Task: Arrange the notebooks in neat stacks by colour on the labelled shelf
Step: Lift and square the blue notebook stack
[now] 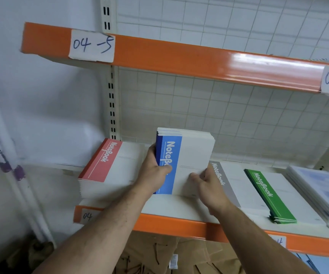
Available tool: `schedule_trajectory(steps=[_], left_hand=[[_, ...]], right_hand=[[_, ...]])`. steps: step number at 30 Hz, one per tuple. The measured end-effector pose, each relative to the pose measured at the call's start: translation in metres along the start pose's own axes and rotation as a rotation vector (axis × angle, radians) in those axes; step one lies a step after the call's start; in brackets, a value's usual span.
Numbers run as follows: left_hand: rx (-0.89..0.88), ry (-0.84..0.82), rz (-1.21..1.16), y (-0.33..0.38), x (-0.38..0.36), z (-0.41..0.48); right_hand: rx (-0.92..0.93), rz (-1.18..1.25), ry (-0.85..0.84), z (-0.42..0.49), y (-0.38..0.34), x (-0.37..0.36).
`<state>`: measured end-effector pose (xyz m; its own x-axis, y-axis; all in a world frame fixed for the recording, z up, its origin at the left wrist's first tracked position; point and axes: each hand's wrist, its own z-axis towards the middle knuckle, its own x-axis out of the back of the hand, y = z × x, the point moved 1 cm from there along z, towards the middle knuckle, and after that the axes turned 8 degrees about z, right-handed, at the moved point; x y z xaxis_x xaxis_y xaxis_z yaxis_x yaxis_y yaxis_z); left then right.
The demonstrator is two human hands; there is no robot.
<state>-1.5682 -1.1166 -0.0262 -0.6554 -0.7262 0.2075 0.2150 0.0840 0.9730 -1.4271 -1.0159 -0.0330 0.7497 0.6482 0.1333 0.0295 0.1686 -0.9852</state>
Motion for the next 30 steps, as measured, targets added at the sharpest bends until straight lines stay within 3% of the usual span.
schedule_trajectory(steps=[7,13,20,30], left_hand=[[0.023,0.047,0.006,0.015,-0.003,0.006],[-0.076,0.007,0.042,0.018,-0.005,-0.002],[-0.119,0.015,-0.112,0.012,-0.004,-0.01],[-0.076,-0.007,-0.025,0.004,-0.005,-0.012]], right_hand=[[0.004,0.009,0.027,0.004,-0.014,0.006],[0.03,0.087,0.052,-0.006,-0.015,0.01],[0.091,0.106,0.008,-0.017,-0.019,0.011],[0.038,0.09,0.014,-0.012,-0.008,0.005]])
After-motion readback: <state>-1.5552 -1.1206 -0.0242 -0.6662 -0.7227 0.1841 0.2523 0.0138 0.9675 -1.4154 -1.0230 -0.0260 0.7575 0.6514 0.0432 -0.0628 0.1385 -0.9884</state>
